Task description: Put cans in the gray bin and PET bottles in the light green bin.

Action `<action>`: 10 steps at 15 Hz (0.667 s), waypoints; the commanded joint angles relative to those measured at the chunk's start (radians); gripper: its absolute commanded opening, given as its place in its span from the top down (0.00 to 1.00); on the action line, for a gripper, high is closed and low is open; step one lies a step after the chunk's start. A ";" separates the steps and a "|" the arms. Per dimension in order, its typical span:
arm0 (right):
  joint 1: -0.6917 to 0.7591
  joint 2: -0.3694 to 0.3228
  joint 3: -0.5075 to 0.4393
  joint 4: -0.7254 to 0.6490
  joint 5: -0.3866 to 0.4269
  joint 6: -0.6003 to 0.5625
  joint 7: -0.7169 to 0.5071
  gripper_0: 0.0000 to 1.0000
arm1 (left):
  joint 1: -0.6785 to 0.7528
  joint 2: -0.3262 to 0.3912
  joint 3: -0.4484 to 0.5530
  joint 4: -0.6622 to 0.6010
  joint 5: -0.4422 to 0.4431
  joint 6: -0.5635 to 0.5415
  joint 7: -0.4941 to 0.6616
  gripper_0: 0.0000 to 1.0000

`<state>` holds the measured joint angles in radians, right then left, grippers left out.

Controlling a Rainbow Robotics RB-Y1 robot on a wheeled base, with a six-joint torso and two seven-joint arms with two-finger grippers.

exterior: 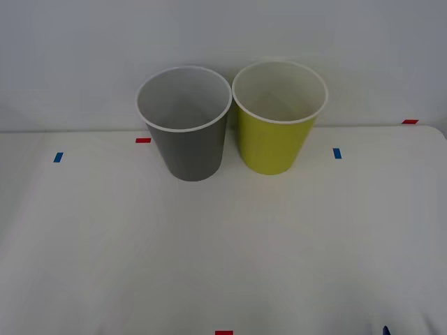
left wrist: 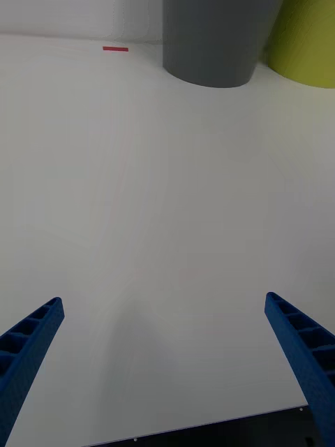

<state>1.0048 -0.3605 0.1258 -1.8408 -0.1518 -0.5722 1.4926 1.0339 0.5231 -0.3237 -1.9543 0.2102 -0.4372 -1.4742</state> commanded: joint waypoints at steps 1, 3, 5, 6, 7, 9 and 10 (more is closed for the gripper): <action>0.000 0.000 0.000 0.000 0.000 0.000 0.000 0.00 | 0.000 0.000 0.000 0.000 0.000 0.000 0.000 0.00; 0.000 0.000 0.000 0.000 0.000 0.000 0.000 0.00 | 0.000 0.000 0.000 0.000 0.000 0.000 0.000 0.00; 0.000 0.000 0.000 0.000 0.000 0.000 0.000 0.00 | 0.000 0.000 0.000 0.000 0.000 0.000 0.000 0.00; 0.000 0.000 0.000 0.000 0.000 0.000 0.000 0.00 | 0.000 0.000 0.000 0.000 0.000 0.000 0.000 0.00; 0.000 0.000 0.000 0.000 0.000 0.000 0.000 0.00 | 0.000 0.000 0.000 0.000 0.000 0.000 0.000 0.00; 0.000 0.000 0.000 0.000 0.000 0.000 0.000 0.00 | 0.000 0.000 0.000 0.000 0.000 0.000 0.000 0.00; 0.000 0.000 0.000 0.000 0.000 0.000 0.000 0.00 | 0.000 0.000 0.000 0.000 0.000 0.000 0.000 0.00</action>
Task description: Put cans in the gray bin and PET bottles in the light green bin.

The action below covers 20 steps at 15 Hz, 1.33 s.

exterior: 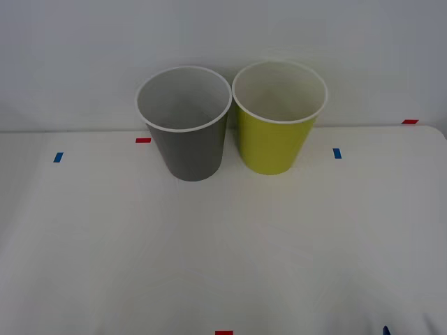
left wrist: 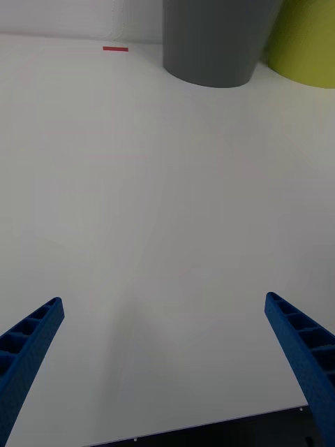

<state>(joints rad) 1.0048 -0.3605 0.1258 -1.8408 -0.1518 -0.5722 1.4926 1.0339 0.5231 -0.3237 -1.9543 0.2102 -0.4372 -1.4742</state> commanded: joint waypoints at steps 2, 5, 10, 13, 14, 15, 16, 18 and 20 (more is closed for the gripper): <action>0.000 0.000 0.000 0.000 0.000 0.000 0.000 0.00 | 0.000 0.000 0.000 0.000 0.000 0.000 0.000 0.00; 0.000 0.000 0.000 0.000 0.000 0.000 0.000 0.00 | 0.000 0.000 0.000 0.000 0.000 0.000 0.000 0.00; 0.000 0.000 0.000 0.000 0.000 0.000 0.000 0.00 | 0.000 0.000 0.000 0.000 0.000 0.000 0.000 0.00; 0.000 0.000 0.000 0.000 0.000 0.000 0.000 0.00 | 0.000 0.000 0.000 0.000 0.000 0.000 0.000 0.00; 0.000 0.000 0.000 0.000 0.000 0.000 0.000 0.00 | 0.000 0.000 0.000 0.000 0.000 0.000 0.000 0.00; 0.000 0.000 0.000 0.000 0.000 0.000 0.000 0.00 | 0.000 0.000 0.000 0.000 0.000 0.000 0.000 0.00; 0.000 0.000 0.000 0.000 0.000 0.000 0.000 0.00 | 0.000 0.000 0.000 0.000 0.000 0.000 0.000 0.00; 0.000 0.000 0.000 0.000 0.000 0.000 0.000 0.00 | 0.000 0.000 0.000 0.000 0.000 0.000 0.000 0.00; 0.000 0.000 0.000 0.000 0.000 0.000 0.000 0.00 | 0.000 0.000 0.000 0.000 0.000 0.000 0.000 0.00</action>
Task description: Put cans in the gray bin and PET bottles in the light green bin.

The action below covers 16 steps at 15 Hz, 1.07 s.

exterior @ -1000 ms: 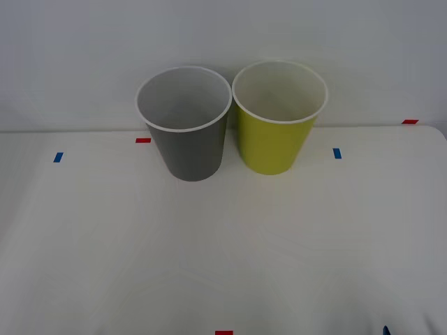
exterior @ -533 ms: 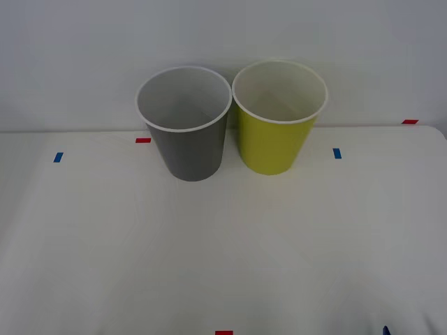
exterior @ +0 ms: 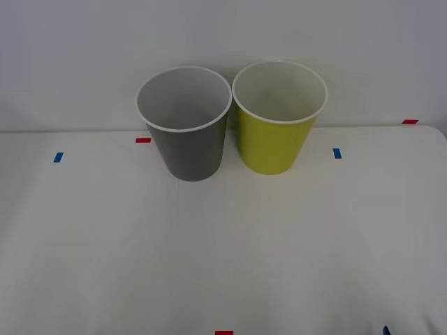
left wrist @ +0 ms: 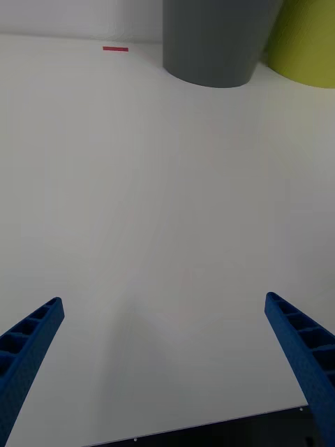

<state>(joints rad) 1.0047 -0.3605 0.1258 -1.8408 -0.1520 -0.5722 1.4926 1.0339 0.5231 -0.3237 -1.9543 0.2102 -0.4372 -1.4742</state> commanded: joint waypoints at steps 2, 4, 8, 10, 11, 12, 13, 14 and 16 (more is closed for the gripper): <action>0.000 0.000 0.000 0.000 0.000 0.000 0.000 0.00 | 0.000 0.000 0.000 0.000 0.000 0.000 0.000 0.00; 0.000 0.000 0.000 0.000 0.000 0.000 0.000 0.00 | 0.000 0.000 0.000 0.000 0.000 0.000 0.000 0.00; 0.000 0.000 0.000 0.000 0.000 0.000 0.000 0.00 | 0.000 0.000 0.000 0.000 0.000 0.000 0.000 0.00; 0.000 0.000 0.000 0.000 0.000 0.000 0.000 0.00 | 0.000 0.000 0.000 0.000 0.000 0.000 0.000 0.00; 0.000 0.000 0.000 0.000 0.000 0.000 0.000 0.00 | 0.000 0.000 0.000 0.000 0.000 0.000 0.000 0.00; 0.000 0.000 0.000 0.000 0.000 0.000 0.000 0.00 | 0.000 0.000 0.000 0.000 0.000 0.000 0.000 0.00; 0.000 0.000 0.000 0.000 0.000 0.000 0.000 0.00 | 0.000 0.000 0.000 0.000 0.000 0.000 0.000 0.00; 0.000 0.000 0.000 0.000 0.000 0.000 0.000 0.00 | 0.000 0.000 0.000 0.000 0.000 0.000 0.000 0.00; 0.000 0.000 0.000 0.000 0.000 0.000 0.000 0.00 | 0.000 0.000 0.000 0.000 0.000 0.000 0.000 0.00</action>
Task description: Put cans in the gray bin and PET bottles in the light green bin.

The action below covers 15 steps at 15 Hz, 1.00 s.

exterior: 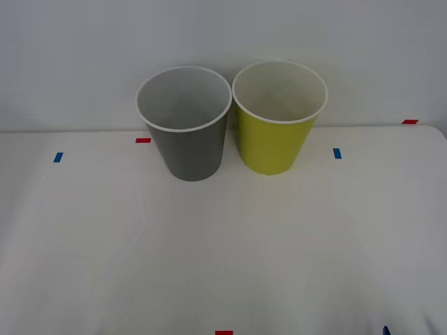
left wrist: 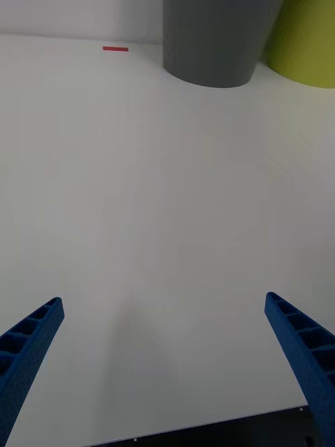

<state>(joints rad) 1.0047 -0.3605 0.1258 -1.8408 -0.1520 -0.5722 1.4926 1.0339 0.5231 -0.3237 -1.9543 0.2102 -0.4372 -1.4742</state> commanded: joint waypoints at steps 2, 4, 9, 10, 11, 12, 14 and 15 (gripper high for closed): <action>0.000 0.000 0.000 0.000 0.000 0.000 0.000 0.00 | 0.000 0.000 0.000 0.000 0.000 0.000 0.000 0.00; 0.000 0.000 0.000 0.000 0.000 0.000 0.000 0.00 | 0.000 0.000 0.000 0.000 0.000 0.000 0.000 0.00; 0.000 0.000 0.000 0.000 0.000 0.000 0.000 0.00 | 0.000 0.000 0.000 0.000 0.000 0.000 0.000 0.00; 0.000 0.000 0.000 0.000 0.000 0.000 0.000 0.00 | 0.000 0.000 0.000 0.000 0.000 0.000 0.000 0.00; 0.000 0.000 0.000 0.000 0.000 0.000 0.000 0.00 | 0.000 0.000 0.000 0.000 0.000 0.000 0.000 0.00; 0.000 0.000 0.000 0.000 0.000 0.000 0.000 0.00 | 0.000 0.000 0.000 0.000 0.000 0.000 0.000 0.00; 0.000 0.000 0.000 0.000 0.000 0.000 0.000 0.00 | 0.000 0.000 0.000 0.000 0.000 0.000 0.000 0.00; 0.000 0.000 0.000 0.000 0.000 0.000 0.000 0.00 | 0.000 0.000 0.000 0.000 0.000 0.000 0.000 0.00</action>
<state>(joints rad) 1.0047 -0.3605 0.1258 -1.8408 -0.1520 -0.5722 1.4926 1.0339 0.5231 -0.3237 -1.9543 0.2102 -0.4372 -1.4742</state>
